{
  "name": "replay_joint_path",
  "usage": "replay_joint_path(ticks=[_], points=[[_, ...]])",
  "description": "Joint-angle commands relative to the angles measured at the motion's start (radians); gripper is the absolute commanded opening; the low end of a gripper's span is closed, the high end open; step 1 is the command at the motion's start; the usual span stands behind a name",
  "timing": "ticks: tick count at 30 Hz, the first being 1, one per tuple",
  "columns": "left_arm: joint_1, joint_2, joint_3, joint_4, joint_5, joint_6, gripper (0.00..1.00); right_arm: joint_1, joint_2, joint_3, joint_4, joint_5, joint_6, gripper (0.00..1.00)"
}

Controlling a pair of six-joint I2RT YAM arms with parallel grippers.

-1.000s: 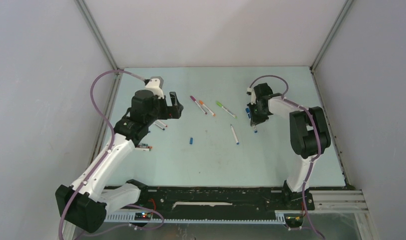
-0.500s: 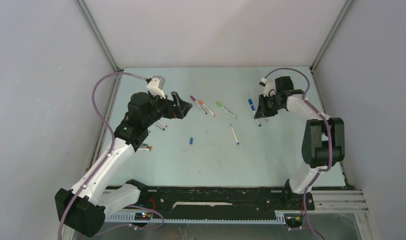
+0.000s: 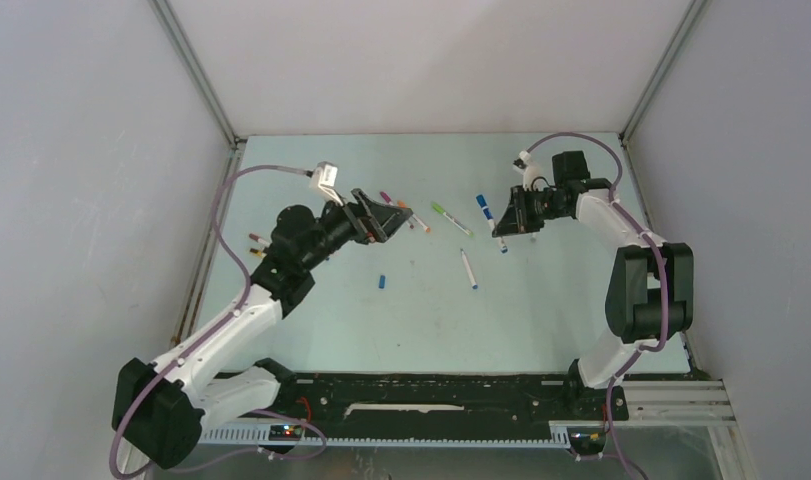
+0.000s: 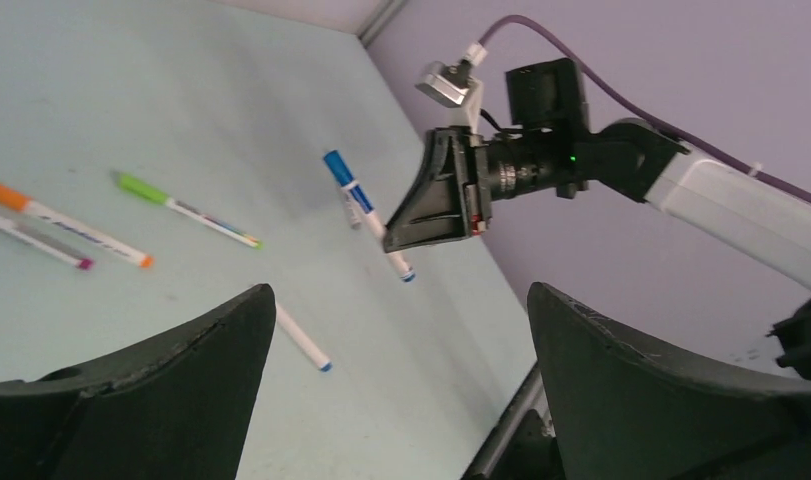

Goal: Open the pen caps
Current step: Pick up the pen from the center of the board.

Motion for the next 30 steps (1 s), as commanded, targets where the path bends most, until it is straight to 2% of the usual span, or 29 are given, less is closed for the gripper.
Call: replay_joint_path(ticks=[1, 7, 20, 30], points=[[-0.059, 0.040, -0.061, 0.205, -0.080, -0.124, 0.98, 0.017, -0.045, -0.001, -0.004, -0.129, 0.009, 0.00], [-0.104, 0.112, -0.082, 0.311, -0.103, -0.181, 0.98, 0.074, -0.033, -0.004, -0.006, -0.187, 0.009, 0.00], [-0.134, 0.166, -0.141, 0.412, -0.189, -0.233, 0.98, 0.176, -0.017, -0.004, -0.003, -0.247, -0.003, 0.00], [-0.158, 0.268, -0.106, 0.435, -0.247, -0.276, 0.98, 0.209, -0.021, -0.004, -0.002, -0.316, -0.020, 0.00]])
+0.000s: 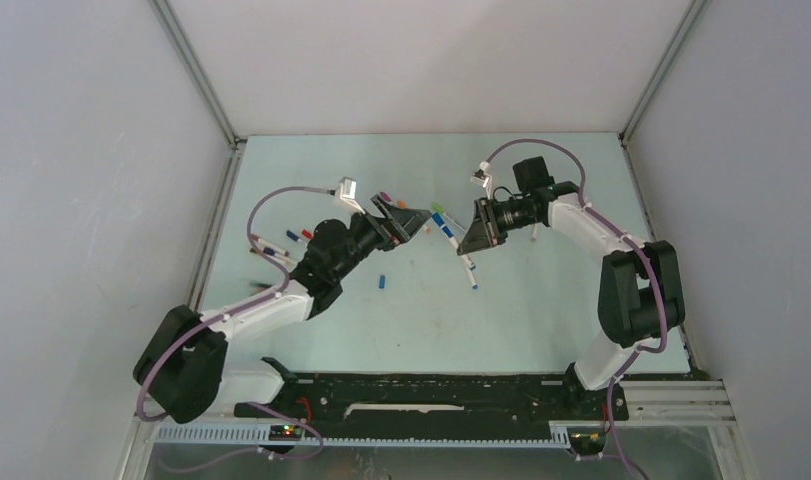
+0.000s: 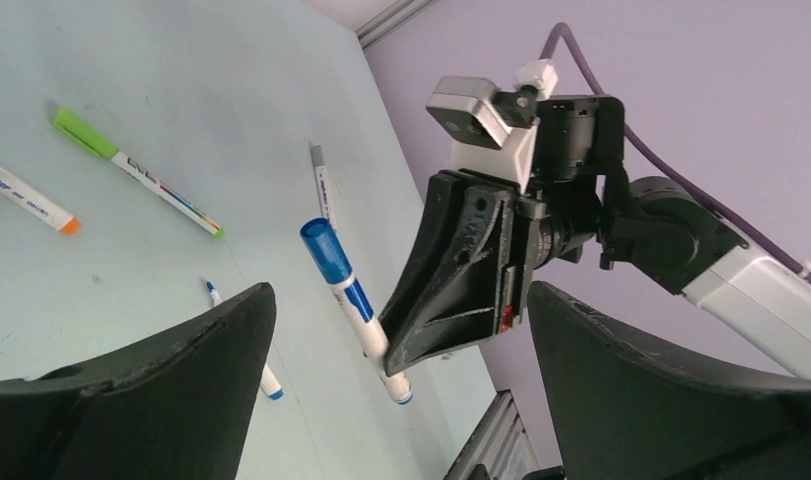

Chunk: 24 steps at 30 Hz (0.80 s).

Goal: Open the pen caps
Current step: Pick up the pen from the center of the board, then open the pen cap from the pen.

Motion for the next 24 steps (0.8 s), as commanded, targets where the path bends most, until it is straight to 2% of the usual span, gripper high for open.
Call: replay_joint_path(ticks=[1, 4, 17, 24], points=[[-0.023, 0.049, 0.031, 0.039, -0.059, -0.027, 0.96, 0.013, -0.021, 0.002, 0.003, -0.061, -0.019, 0.00], [-0.040, 0.090, 0.059, 0.001, -0.114, -0.057, 0.92, 0.015, -0.019, 0.002, 0.003, -0.077, -0.025, 0.00], [-0.072, 0.203, 0.112, 0.057, -0.146, -0.174, 0.77, 0.040, -0.015, 0.002, -0.003, -0.085, -0.043, 0.00], [-0.072, 0.233, 0.117, 0.080, -0.134, -0.197, 0.57, 0.053, -0.015, 0.003, -0.005, -0.067, -0.050, 0.00]])
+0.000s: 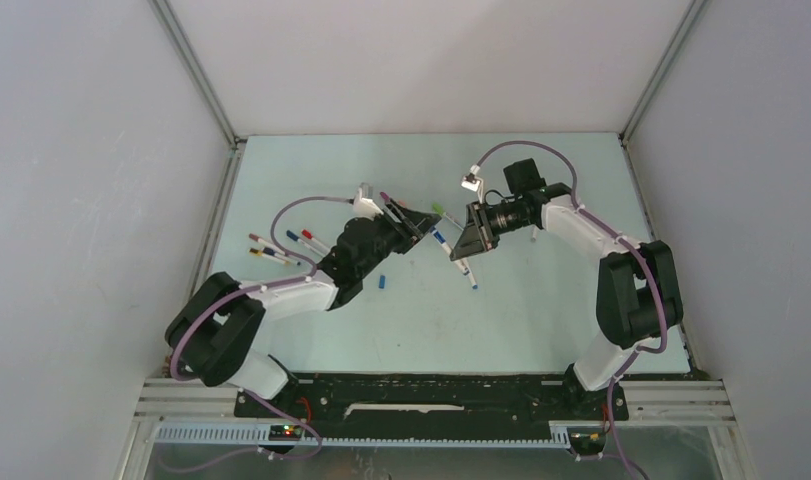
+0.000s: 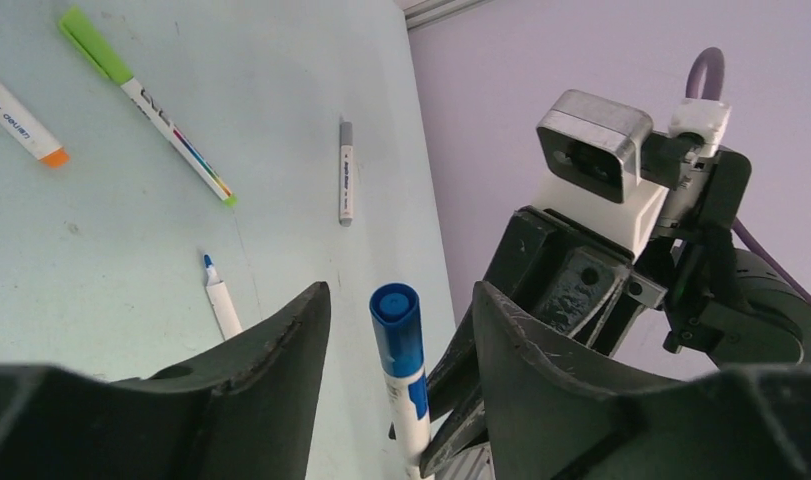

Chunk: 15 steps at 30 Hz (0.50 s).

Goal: Open the pen caps
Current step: Open the pen cap from the pen.

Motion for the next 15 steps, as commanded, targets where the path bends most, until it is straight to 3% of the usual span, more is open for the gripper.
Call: replay_joint_path(ticks=[1, 9, 11, 15], points=[[-0.006, 0.017, 0.051, 0.051, -0.012, -0.019, 0.52, 0.007, -0.016, 0.002, -0.005, -0.007, -0.024, 0.00], [-0.007, 0.027, 0.050, 0.079, 0.005, 0.008, 0.01, 0.012, -0.013, 0.009, -0.028, 0.008, -0.056, 0.00], [-0.007, 0.027, 0.042, 0.098, 0.011, 0.018, 0.00, 0.010, -0.011, 0.012, -0.045, -0.005, -0.082, 0.03], [-0.029, 0.031, 0.029, 0.145, 0.023, 0.039, 0.00, 0.009, -0.005, 0.022, -0.062, -0.017, -0.094, 0.29]])
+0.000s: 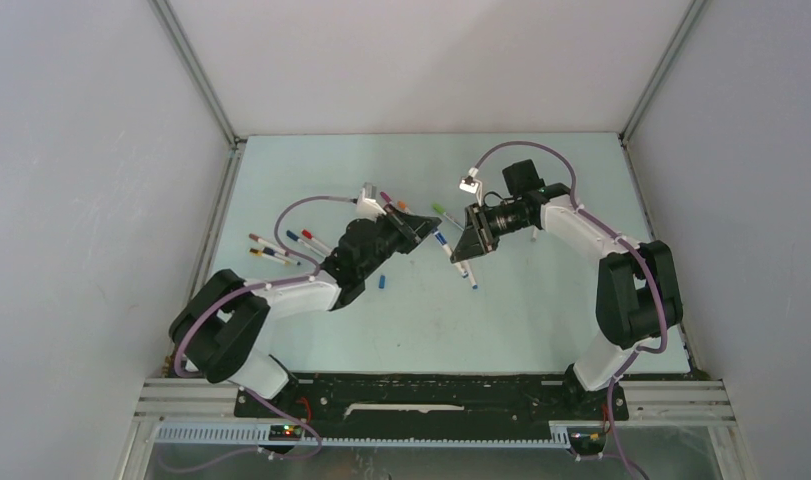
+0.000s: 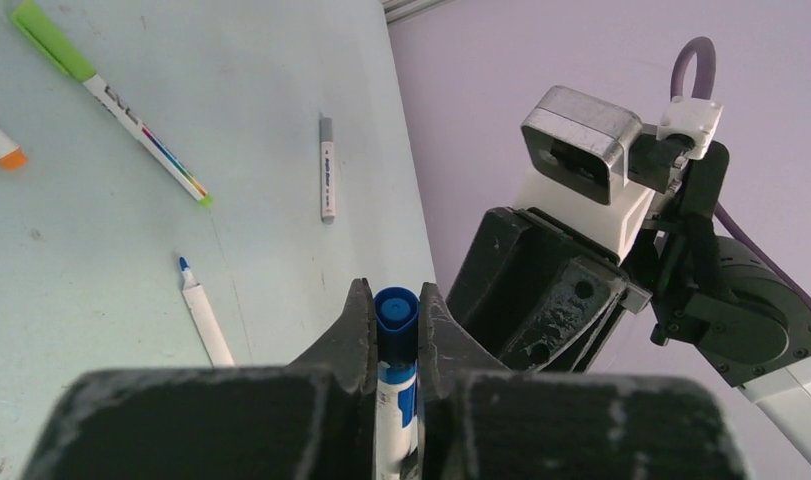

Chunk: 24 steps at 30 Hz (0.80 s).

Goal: Open the pen caps
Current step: Open the pen cap from the pen.

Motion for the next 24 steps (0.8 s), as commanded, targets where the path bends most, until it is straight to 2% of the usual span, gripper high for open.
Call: replay_joint_path(ticks=[1, 4, 8, 9, 10, 11, 12, 14, 17, 20, 24], points=[[-0.029, 0.005, 0.029, 0.101, 0.007, 0.062, 0.00, -0.001, -0.005, 0.022, -0.042, -0.017, -0.026, 0.34], [-0.058, 0.016, 0.036, 0.134, 0.002, 0.077, 0.00, -0.007, -0.001, 0.022, -0.038, -0.016, -0.017, 0.45], [-0.073, 0.041, 0.044, 0.169, 0.003, 0.077, 0.00, -0.010, -0.004, 0.022, -0.035, -0.018, -0.013, 0.45], [-0.074, 0.044, 0.045, 0.170, 0.002, 0.078, 0.00, -0.012, -0.004, 0.022, -0.033, -0.024, -0.008, 0.40], [-0.074, 0.048, 0.046, 0.169, 0.001, 0.076, 0.00, -0.013, -0.004, 0.022, -0.027, -0.027, -0.001, 0.27], [-0.074, 0.048, 0.046, 0.170, -0.007, 0.078, 0.00, -0.013, -0.001, 0.022, -0.022, -0.033, 0.005, 0.07], [-0.071, 0.045, 0.046, 0.171, -0.020, 0.087, 0.00, -0.012, 0.001, 0.022, -0.023, -0.034, 0.008, 0.00], [-0.051, 0.026, 0.053, 0.167, -0.054, 0.129, 0.00, -0.008, 0.002, 0.022, -0.032, -0.038, 0.004, 0.00], [0.040, -0.013, 0.085, 0.163, -0.109, 0.211, 0.00, 0.015, 0.000, 0.022, -0.049, -0.049, -0.014, 0.00], [0.159, -0.030, 0.121, 0.192, -0.152, 0.193, 0.00, 0.042, 0.002, 0.022, -0.056, -0.043, -0.023, 0.00], [0.236, -0.073, 0.151, 0.219, -0.216, 0.177, 0.00, 0.045, 0.008, 0.022, -0.066, -0.042, -0.032, 0.00]])
